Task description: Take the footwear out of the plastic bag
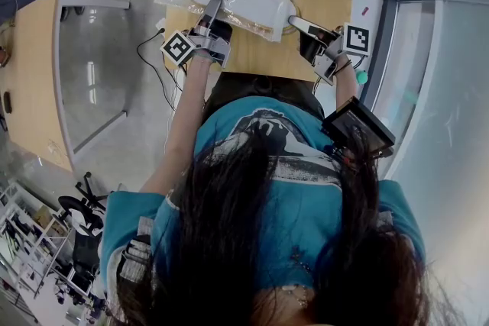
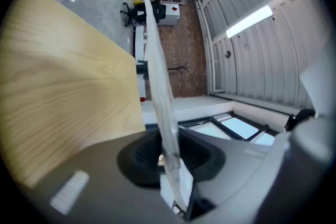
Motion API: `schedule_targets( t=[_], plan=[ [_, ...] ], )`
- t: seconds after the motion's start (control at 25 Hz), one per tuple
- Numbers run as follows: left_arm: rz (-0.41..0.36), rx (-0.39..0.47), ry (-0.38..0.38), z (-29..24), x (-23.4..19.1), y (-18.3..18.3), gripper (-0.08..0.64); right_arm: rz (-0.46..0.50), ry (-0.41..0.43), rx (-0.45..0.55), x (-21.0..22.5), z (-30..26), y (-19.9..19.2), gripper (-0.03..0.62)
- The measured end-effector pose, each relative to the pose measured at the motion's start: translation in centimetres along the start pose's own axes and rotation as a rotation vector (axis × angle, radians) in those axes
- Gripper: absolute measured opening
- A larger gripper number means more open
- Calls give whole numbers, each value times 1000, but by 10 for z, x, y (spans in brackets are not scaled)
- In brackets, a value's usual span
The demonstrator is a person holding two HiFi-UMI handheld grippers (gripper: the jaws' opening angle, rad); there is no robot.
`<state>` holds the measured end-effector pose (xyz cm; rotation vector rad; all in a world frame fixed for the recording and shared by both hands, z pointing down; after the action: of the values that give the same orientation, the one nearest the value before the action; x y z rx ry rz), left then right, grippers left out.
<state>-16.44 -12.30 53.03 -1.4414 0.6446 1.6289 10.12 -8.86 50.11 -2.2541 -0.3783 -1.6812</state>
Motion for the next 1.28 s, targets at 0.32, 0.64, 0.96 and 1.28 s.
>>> schedule_targets(
  t=[0.32, 0.64, 0.96, 1.28],
  plan=[
    [-97, -111, 84, -3, -7, -1, 101, 71, -91, -20, -2, 9, 4, 89],
    [-77, -106, 107, -11, -20, 2, 110, 104, -144, -1, -2, 23, 7, 87],
    [-96, -112, 155, -16, -35, 9, 99, 117, -195, 47, -6, 47, 13, 87],
    [-174, -93, 273, -10, -49, 28, 2, 162, -220, 105, -22, 59, 17, 86]
  ],
)
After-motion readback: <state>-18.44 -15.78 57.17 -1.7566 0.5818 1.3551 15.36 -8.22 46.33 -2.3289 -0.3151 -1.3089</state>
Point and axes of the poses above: the fingertips, and each gripper's own axes: z backward along the fingers, x to its right, y out of its top, the point moved 5 cm from there along z, backward along the fingers, and after that the axes turned 8 degrees about -y, right-handed, at the moved point
